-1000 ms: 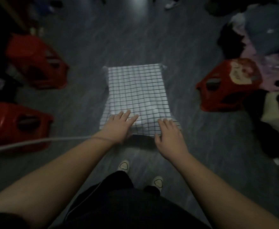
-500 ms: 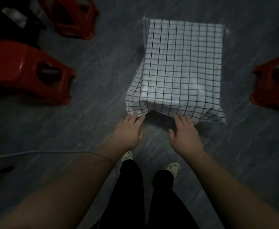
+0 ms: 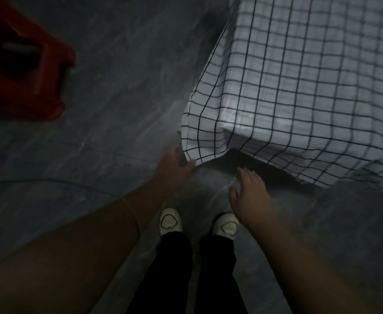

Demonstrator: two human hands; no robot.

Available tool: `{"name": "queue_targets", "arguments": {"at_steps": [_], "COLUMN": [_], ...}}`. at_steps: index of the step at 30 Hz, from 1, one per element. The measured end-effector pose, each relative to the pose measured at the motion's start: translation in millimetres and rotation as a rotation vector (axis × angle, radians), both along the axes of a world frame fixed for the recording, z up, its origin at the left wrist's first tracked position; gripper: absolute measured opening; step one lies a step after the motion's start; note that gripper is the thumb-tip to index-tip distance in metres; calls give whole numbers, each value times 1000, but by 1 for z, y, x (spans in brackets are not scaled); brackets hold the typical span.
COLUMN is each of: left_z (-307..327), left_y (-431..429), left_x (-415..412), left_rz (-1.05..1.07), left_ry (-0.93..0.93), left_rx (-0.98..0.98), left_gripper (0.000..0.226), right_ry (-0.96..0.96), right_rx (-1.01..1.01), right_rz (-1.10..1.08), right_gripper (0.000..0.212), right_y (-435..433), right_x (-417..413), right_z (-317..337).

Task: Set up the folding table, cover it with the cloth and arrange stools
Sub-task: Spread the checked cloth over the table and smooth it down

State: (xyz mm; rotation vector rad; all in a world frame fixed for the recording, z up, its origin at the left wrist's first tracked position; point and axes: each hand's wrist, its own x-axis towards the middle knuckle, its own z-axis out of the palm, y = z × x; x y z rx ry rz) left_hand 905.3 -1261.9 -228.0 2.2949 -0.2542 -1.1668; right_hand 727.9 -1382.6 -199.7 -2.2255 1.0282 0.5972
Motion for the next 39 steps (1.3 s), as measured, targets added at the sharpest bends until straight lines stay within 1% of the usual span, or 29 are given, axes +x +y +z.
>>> {"name": "queue_targets", "arguments": {"at_steps": [2,3,4,5,6,8,9,10,11,13,15,16,17,19,20,22,23,24,25,26,27,30,32,35,37,39], "left_z": [-28,-41,-52,-62,-70,-77,-77,-77,-76,-76,-72,-68,-63,-52,-45,-34,-29,-23,-18,-11,-5,5,9,17,15,12], "left_y": [-14,-21,-27,-31,-35,-43,-46,-49,-49,-46,-40,-38,-35,-29,-27,-19,-14,-11,-7,-5,-3,1,3,2,6,11], "left_x": [8,14,19,25,30,33,35,35,34,32,31,30,28,26,26,27,27,27,26,23,20,13,10,6,5,3], "left_rz": [246,326,360,375,393,447,454,440,417,374,373,387,410,431,422,404,401,408,413,418,426,468,487,570,609,571], "left_ry": [148,199,218,222,227,240,226,213,205,202,243,303,382,525,575,653,692,724,744,746,728,699,709,798,855,880], "left_rx": [-37,-91,-139,-189,-254,-366,-383,-381,-378,-356,-337,-335,-341,-329,-310,-270,-249,-222,-203,-207,-229,-318,-351,-302,-260,-206], "left_gripper": [79,86,90,89,80,48,32,22,18,27,33,33,32,28,26,31,34,37,37,36,36,35,33,16,25,34], "right_ry": [-12,-29,-35,-33,-39,-28,-24,-41,-45,-61,-91,-121,-136,-192,-218,-232,-217,-210,-201,-200,-193,-182,-202,-246,-323,-405], "right_rx": [71,107,152,191,216,230,224,220,227,282,397,449,497,565,579,584,583,578,567,561,556,472,366,137,-24,-183], "right_rz": [-91,-163,-246,-326,-386,-445,-458,-477,-499,-575,-754,-854,-934,-1030,-1064,-1083,-1088,-1096,-1097,-1093,-1067,-947,-863,-694,-547,-355], "right_gripper": [60,58,57,55,53,45,43,43,44,46,44,41,43,73,84,85,82,74,61,51,45,37,31,23,22,24], "right_y": [0,-1,-4,-8,-14,-23,-29,-32,-35,-35,-32,-30,-28,-26,-24,-15,-11,-6,-3,1,4,12,11,0,-13,-29], "right_x": [8,14,21,27,32,39,42,45,46,47,48,49,50,47,44,38,42,44,44,42,39,27,23,21,22,27], "right_z": [-32,-48,-63,-77,-88,-103,-110,-113,-115,-114,-110,-107,-103,-103,-104,-104,-88,-72,-60,-50,-40,-18,-4,13,20,20]}}
